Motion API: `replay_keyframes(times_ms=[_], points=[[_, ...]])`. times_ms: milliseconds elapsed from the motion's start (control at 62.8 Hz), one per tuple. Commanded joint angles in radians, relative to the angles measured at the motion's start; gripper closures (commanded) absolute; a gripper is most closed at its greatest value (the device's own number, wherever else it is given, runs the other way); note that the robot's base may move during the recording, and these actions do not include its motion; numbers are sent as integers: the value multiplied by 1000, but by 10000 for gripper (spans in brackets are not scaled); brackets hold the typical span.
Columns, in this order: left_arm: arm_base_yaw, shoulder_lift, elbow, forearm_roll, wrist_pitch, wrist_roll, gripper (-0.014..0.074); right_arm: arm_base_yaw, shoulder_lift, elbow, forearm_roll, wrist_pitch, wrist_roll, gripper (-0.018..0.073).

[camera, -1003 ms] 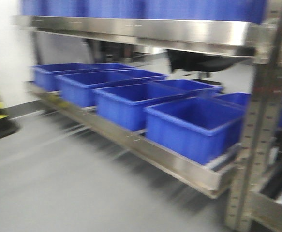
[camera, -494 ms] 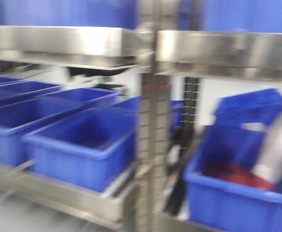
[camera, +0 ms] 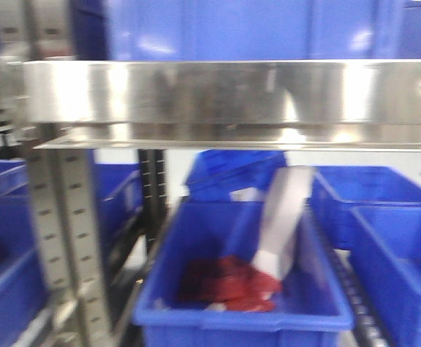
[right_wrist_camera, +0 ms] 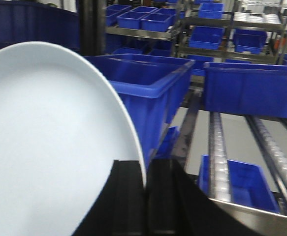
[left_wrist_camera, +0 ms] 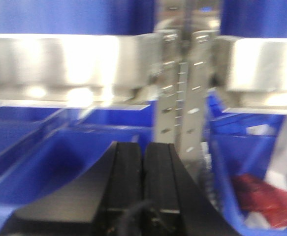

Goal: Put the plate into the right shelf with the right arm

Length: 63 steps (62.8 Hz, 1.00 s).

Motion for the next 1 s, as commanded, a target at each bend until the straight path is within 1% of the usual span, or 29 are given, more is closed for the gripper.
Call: replay_keyframes(times_ms=[0,987], points=[[2,-11,8,-4,-79,-2,643,-3,15,-30,-20,-87,-4,505],[2,-11,8,-4,-79,-2,643,-3,15,-30,-20,-87,-4,505]])
